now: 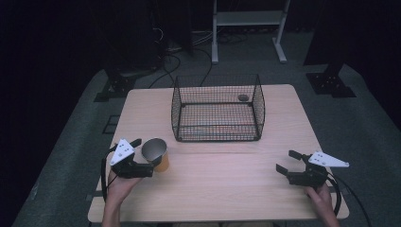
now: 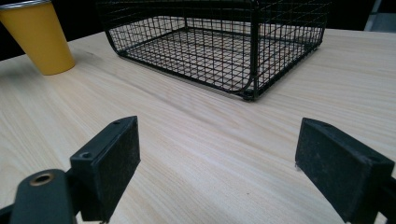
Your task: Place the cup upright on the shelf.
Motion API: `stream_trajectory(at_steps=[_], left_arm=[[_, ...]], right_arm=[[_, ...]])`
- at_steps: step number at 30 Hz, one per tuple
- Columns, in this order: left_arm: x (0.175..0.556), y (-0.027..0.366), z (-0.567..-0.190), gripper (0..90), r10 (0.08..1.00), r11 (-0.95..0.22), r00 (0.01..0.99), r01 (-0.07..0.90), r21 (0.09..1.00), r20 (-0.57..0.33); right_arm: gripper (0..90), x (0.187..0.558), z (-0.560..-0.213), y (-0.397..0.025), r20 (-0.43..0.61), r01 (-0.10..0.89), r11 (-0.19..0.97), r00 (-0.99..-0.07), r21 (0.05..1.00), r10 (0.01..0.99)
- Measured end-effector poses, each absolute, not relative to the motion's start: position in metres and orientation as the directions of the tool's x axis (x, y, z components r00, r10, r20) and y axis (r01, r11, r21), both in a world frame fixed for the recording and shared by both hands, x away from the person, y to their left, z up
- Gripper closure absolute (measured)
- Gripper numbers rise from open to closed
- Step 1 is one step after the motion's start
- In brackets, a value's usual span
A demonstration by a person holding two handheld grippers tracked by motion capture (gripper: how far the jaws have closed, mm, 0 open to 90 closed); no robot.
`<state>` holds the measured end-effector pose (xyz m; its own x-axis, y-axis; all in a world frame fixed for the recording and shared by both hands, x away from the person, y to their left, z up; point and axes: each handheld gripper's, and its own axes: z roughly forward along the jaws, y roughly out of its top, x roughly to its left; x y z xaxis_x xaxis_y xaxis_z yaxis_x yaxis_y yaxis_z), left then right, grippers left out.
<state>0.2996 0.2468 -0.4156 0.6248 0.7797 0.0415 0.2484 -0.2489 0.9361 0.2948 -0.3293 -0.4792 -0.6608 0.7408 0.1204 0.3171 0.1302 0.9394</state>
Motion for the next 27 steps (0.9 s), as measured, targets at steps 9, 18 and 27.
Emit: stream_trajectory(at_steps=[9, 18, 27], left_arm=[[0.304, 0.246, -0.422, 0.3, 0.784, -0.269, 0.619, 0.276, 0.923, 0.043], [0.308, 0.245, -0.432, 0.3, 0.785, -0.272, 0.619, 0.302, 0.913, 0.029], [0.312, 0.241, -0.439, 0.4, 0.784, -0.286, 0.620, 0.313, 0.906, 0.033]], right_arm=[[12.9, 0.295, -0.479, -0.329, 0.120, 0.317, 0.130, -0.661, 0.939, 0.741], [12.9, 0.295, -0.479, -0.329, 0.120, 0.317, 0.131, -0.661, 0.939, 0.741], [12.9, 0.295, -0.479, -0.329, 0.119, 0.317, 0.132, -0.661, 0.939, 0.741]])
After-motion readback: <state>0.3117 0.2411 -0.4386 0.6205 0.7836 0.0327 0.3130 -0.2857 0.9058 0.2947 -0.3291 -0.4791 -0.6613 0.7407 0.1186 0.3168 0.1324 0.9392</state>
